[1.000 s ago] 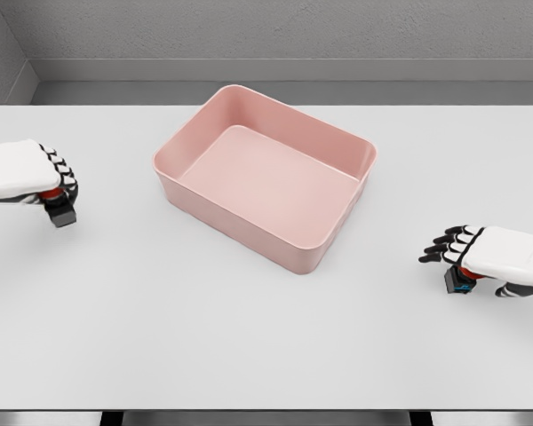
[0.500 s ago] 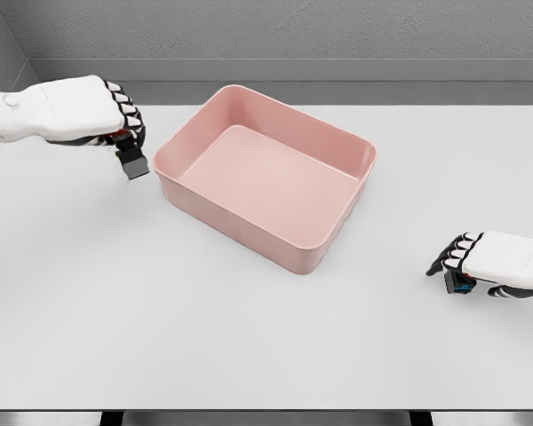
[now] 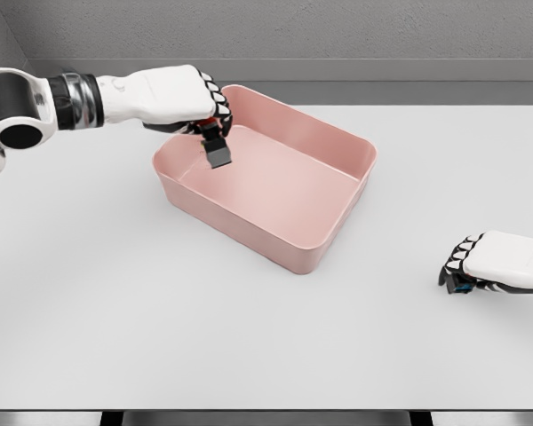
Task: Put the industrial switch in the basket with both arms
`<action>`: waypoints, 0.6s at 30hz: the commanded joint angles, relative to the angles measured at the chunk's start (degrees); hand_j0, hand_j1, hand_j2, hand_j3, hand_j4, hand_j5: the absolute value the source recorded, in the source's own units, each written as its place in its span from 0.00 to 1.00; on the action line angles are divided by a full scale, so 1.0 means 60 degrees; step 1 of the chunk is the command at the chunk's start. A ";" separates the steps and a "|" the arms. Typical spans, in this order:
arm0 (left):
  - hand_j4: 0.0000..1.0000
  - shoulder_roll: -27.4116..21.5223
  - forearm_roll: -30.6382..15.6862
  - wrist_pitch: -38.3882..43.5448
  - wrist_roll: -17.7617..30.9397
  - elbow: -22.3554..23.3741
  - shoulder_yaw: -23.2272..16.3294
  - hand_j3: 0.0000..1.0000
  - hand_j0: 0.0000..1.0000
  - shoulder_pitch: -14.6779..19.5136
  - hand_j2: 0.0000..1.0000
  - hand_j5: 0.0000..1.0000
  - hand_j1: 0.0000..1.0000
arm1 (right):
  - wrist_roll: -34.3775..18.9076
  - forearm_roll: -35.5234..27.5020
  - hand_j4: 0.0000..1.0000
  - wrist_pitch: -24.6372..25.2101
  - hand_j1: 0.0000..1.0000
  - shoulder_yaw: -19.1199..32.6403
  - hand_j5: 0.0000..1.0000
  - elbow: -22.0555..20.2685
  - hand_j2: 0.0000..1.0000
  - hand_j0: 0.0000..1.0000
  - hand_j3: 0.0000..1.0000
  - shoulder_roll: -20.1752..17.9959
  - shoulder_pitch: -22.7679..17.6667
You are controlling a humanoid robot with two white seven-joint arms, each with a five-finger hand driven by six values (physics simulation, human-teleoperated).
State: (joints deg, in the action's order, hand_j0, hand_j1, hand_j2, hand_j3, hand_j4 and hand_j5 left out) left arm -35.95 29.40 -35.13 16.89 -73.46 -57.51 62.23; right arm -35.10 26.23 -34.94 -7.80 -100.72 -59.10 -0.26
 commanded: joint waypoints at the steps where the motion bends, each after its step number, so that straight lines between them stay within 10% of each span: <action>1: 0.51 0.1010 0.0358 0.0022 0.0056 0.1066 0.0019 0.51 0.51 0.0000 0.51 0.51 0.51 | 0.0017 0.0023 0.60 -0.0010 0.60 -0.0004 0.60 0.0000 0.60 0.60 0.60 -0.0008 0.0000; 7: 0.61 0.1303 0.0417 0.0022 0.0056 0.1125 0.0004 0.61 0.61 -0.0015 0.61 0.61 0.61 | 0.0017 -0.0021 0.46 -0.0010 0.46 0.0010 0.46 0.0014 0.46 0.46 0.46 0.0007 0.0059; 12: 1.00 0.1303 0.0314 0.0022 0.0027 0.1140 0.0019 1.00 1.00 -0.0015 1.00 1.00 1.00 | 0.0017 -0.0342 0.46 -0.0010 0.46 0.0040 0.46 0.0087 0.46 0.46 0.46 0.0022 0.0263; 18: 1.00 0.1172 -0.0110 0.0022 0.0027 0.1140 0.0019 1.00 1.00 -0.0015 1.00 1.00 1.00 | 0.0017 -0.0387 0.46 -0.0010 0.46 -0.0019 0.46 0.0131 0.46 0.46 0.46 0.0651 0.1127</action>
State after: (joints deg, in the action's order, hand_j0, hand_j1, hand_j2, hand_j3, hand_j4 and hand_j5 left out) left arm -28.50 30.46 -35.09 17.09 -66.55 -57.48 62.23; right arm -35.03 24.39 -35.15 -7.76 -100.03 -56.37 7.47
